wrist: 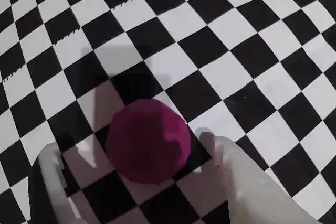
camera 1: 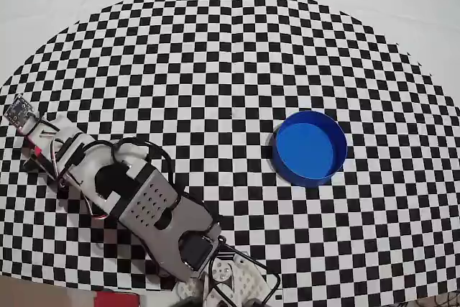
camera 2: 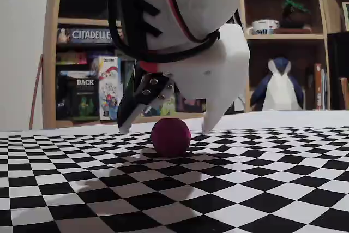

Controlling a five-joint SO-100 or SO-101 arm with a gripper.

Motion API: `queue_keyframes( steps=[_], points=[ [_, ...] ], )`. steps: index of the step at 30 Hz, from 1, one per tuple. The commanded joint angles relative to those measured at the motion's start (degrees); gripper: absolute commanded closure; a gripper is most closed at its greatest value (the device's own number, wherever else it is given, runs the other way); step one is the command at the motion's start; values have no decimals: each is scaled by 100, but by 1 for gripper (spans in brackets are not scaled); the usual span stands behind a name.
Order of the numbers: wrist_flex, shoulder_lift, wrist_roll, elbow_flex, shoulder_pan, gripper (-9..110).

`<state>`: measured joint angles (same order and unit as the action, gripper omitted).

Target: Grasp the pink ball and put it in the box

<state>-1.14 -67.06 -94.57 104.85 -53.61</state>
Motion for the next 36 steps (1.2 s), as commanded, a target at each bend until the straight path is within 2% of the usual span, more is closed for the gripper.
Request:
queue_keyframes(
  steps=[1,36],
  points=[
    [-35,-18,-53,-299,-44,67],
    [-53,378,-53,-677,-44,67]
  ],
)
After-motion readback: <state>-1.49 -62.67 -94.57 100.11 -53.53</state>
